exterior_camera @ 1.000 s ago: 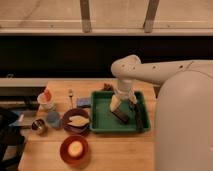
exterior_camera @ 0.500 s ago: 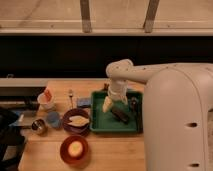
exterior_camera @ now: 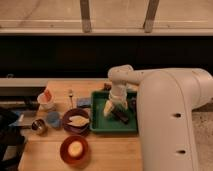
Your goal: Place eraser in tray
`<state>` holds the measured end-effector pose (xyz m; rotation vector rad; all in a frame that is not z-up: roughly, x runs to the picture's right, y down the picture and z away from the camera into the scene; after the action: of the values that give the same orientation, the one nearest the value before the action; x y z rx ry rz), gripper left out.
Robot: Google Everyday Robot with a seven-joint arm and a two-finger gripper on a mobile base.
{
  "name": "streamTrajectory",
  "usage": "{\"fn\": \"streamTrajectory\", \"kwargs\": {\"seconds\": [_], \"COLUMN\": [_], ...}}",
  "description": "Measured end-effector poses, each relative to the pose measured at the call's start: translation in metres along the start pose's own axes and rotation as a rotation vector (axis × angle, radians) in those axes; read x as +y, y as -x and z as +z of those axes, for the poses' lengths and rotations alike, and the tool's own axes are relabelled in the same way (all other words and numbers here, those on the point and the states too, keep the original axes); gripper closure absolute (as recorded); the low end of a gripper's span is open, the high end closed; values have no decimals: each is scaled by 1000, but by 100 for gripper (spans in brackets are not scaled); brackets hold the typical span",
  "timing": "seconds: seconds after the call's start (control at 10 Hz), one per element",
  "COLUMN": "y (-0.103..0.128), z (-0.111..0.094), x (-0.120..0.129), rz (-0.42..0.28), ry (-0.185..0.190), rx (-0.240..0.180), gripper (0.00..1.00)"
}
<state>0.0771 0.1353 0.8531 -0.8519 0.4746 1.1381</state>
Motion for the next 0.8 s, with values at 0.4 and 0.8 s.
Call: {"fn": "streamTrajectory", "kwargs": {"seconds": [0.4,0.8], "y": [-4,-4], "z": [27,30], "x": [-6,-8], "rz": [30,86], "ry": [0,-70], "rx": [52,27], "gripper": [21,55]}}
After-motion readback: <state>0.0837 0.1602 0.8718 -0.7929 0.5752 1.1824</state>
